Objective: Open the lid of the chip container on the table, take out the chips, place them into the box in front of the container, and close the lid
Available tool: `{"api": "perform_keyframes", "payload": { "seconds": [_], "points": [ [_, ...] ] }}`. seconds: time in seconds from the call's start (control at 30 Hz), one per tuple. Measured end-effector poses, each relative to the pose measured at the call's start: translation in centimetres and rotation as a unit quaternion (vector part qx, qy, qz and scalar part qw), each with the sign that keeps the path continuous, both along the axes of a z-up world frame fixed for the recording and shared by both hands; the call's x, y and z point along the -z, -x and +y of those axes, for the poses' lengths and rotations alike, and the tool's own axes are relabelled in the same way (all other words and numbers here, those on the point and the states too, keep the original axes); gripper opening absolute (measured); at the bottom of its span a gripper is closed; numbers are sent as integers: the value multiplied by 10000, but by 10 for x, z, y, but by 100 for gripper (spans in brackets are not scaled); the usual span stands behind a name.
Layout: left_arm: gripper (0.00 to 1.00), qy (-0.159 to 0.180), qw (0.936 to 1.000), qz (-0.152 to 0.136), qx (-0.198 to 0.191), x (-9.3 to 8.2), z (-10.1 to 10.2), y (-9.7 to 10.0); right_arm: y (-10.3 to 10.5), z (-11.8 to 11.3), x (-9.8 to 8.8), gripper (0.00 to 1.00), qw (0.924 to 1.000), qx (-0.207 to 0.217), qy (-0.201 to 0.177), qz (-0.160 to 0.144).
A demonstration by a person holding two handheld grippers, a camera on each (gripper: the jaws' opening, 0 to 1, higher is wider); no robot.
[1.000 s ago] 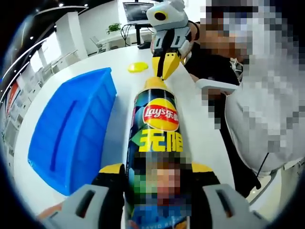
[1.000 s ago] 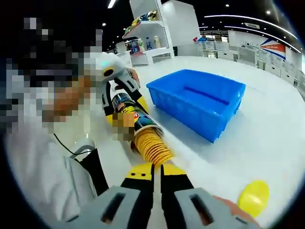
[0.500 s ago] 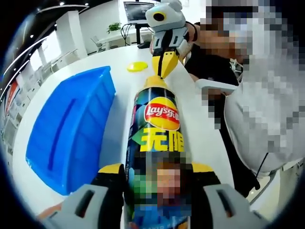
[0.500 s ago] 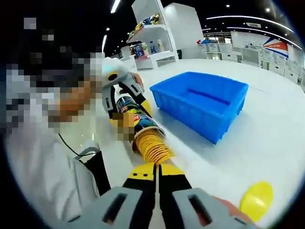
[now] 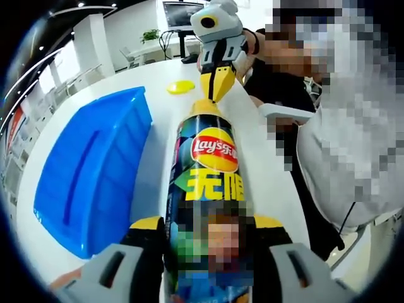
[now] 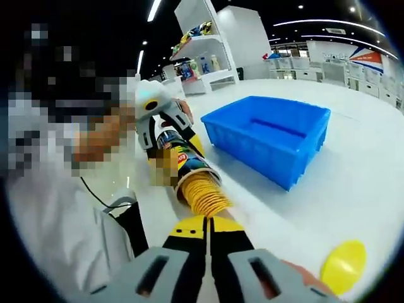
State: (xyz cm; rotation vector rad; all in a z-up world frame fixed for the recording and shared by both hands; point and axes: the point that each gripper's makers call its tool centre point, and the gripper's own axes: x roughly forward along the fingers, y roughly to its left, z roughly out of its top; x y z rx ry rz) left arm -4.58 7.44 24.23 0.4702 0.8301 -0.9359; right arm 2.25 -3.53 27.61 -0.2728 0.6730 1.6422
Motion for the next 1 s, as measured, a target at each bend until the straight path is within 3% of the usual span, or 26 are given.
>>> {"api": "perform_keyframes", "payload": {
  "seconds": [0.13, 0.27, 0.43, 0.5, 0.77, 1.0],
  "points": [
    [54, 12, 10000, 11, -3, 0, 0, 0, 0, 0, 0, 2, 10000, -37, -39, -74],
    [54, 14, 10000, 12, -4, 0, 0, 0, -1, 0, -1, 2, 10000, -7, -92, 37],
    [54, 16, 10000, 12, -3, 0, -1, 1, -1, -1, -1, 2, 9996, -26, -178, 214],
    [54, 13, 10000, 12, -2, 0, -1, 1, -2, 0, -2, 2, 9989, 27, -231, 419],
    [54, 23, 10000, 26, 1, 0, -2, 1, 0, 0, -2, 2, 9978, 68, -295, 586],
    [54, 24, 10000, 34, 2, 0, -3, 2, -5, -1, -3, 1, 9945, 230, -371, 949]
  ]
}}
